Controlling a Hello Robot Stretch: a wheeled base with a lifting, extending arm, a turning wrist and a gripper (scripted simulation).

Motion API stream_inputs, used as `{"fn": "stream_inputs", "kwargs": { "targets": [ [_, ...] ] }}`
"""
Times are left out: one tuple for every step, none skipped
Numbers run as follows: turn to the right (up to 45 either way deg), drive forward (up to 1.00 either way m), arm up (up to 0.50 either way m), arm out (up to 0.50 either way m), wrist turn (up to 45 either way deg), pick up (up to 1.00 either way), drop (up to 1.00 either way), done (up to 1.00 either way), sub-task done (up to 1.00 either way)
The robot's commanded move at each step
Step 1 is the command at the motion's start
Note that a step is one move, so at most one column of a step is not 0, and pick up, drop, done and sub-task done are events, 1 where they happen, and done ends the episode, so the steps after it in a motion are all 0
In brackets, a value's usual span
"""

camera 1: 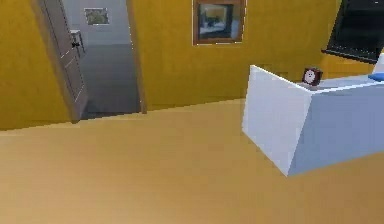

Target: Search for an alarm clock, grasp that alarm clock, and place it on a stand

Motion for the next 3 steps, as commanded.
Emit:
{"fn": "stream_inputs", "kwargs": {
  "targets": [
    [0.0,1.0,0.0,0.0,0.0,0.0,0.0,0.0,0.0],
    [0.0,1.0,0.0,0.0,0.0,0.0,0.0,0.0,0.0],
    [6.0,0.0,0.0,0.0,0.0,0.0,0.0,0.0,0.0]
  ]
}}
